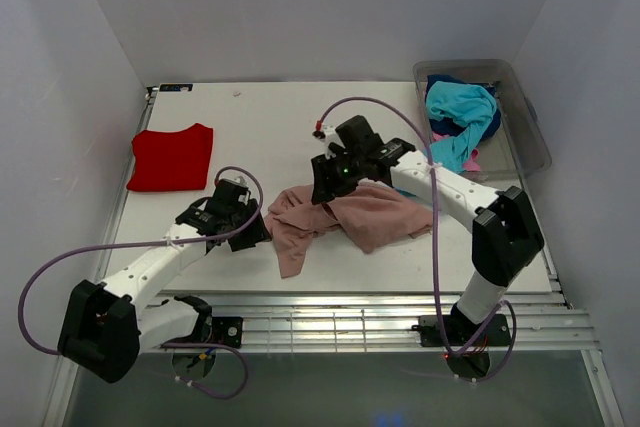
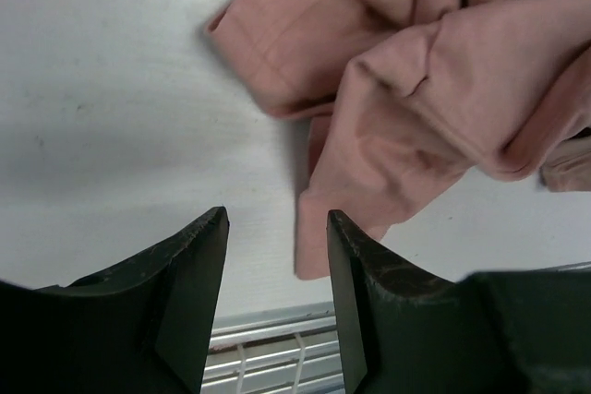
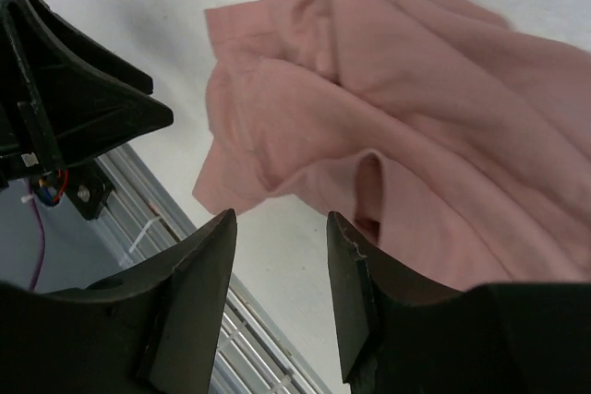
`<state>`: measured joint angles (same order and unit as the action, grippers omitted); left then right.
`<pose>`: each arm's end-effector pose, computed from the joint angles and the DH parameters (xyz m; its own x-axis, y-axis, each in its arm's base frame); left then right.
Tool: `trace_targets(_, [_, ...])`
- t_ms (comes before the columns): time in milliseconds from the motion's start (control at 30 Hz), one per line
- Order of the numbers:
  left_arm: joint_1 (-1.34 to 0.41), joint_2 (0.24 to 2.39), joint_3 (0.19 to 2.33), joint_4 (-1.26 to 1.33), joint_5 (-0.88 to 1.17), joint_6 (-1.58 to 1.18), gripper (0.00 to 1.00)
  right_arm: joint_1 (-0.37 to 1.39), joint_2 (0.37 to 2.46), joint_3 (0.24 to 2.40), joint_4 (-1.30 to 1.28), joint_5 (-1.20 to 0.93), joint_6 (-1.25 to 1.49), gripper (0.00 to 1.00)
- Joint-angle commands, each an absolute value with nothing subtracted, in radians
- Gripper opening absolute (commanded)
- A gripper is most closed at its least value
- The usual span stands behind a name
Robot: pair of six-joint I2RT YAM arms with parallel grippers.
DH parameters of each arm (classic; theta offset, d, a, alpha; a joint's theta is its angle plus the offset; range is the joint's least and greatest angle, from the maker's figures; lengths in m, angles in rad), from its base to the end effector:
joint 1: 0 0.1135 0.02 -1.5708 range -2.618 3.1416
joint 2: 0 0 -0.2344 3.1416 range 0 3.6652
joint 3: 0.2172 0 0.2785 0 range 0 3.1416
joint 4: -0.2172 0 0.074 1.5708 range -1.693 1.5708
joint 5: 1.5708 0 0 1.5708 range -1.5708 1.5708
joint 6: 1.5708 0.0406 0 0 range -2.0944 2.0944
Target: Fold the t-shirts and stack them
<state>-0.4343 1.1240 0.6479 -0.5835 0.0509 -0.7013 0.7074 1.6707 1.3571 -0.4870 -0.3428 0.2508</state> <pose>0.2205 -0.1045 0.1537 -0.8902 -0.2974 -0.3451 -0.1722 0.9210 -0.3496 0.2942 0.2695 0.2394 -0.7245 -0.3119 -0.6146 -0.6298 0.6619 0.4065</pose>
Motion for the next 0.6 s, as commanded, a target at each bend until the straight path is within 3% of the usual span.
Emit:
trace_targets(0, [-0.448, 1.03, 0.626, -0.63, -0.023, -0.756, 0.59, 0.784, 1.721, 1.434, -0.457, -0.384, 0.224, 0.5])
trace_targets(167, [-0.449, 1.006, 0.63, -0.676, -0.038, -0.781, 0.59, 0.839, 1.762, 1.445, -0.46, -0.402, 0.215, 0.5])
trace_targets(433, [-0.449, 0.922, 0.852, -0.831, -0.368, -0.845, 0.63, 0.98, 1.838, 1.483, -0.522, -0.434, 0.146, 0.49])
trace_targets(567, [-0.449, 0.93, 0.937, -0.81, -0.322, -0.839, 0.63, 1.043, 1.888, 1.491, -0.526, -0.393, 0.153, 0.48])
